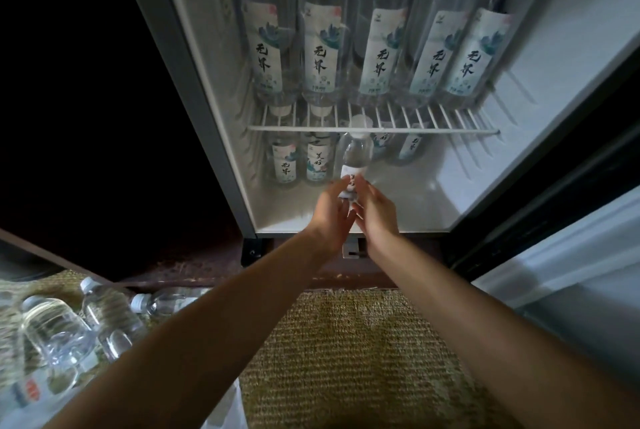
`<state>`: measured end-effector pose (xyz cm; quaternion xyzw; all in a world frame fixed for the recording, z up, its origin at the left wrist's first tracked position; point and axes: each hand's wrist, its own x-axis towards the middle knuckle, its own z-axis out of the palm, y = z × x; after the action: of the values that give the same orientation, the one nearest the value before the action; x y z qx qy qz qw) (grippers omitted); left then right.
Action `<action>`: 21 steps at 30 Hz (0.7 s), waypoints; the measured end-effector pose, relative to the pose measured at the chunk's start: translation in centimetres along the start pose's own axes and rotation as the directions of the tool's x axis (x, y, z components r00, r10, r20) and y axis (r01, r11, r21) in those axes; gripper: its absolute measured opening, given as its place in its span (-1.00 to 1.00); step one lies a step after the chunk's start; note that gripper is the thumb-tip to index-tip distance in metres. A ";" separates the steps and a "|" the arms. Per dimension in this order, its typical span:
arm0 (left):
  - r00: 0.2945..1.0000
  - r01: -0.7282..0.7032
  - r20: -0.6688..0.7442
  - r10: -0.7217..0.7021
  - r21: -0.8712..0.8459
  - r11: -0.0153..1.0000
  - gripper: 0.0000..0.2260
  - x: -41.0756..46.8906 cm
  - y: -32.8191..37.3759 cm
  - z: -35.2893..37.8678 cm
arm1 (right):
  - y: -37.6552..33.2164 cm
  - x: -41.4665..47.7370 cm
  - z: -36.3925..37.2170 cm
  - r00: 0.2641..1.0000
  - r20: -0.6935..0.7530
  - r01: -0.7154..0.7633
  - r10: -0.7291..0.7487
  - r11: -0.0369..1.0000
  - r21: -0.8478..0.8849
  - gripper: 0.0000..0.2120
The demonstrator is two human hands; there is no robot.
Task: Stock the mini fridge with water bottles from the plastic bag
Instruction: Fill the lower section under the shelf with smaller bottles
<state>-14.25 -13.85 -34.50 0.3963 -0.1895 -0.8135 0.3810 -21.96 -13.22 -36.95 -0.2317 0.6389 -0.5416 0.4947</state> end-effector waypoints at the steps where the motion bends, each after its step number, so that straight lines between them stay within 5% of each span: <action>1: 1.000 0.004 -0.005 -0.004 0.000 1.000 -0.82 0.4 0.4 0.0 | -0.3 0.3 0.2 1.000 -0.006 0.003 -0.003 1.000 -0.006 -0.76; 13: 0.994 -0.060 -0.091 0.059 -0.006 0.998 -0.62 2.9 1.7 0.9 | -1.9 2.9 1.9 0.996 -0.089 -0.001 0.007 0.997 0.072 -0.81; 21: 0.988 0.017 -0.154 -0.011 0.037 0.999 -0.83 1.4 1.7 -0.3 | -1.8 2.6 1.8 0.996 -0.062 -0.068 0.071 0.997 0.044 -0.75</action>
<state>-13.78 -16.06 -34.32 0.4666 -0.1722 -0.7794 0.3809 -21.82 -16.76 -36.09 -0.1819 0.6505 -0.5444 0.4974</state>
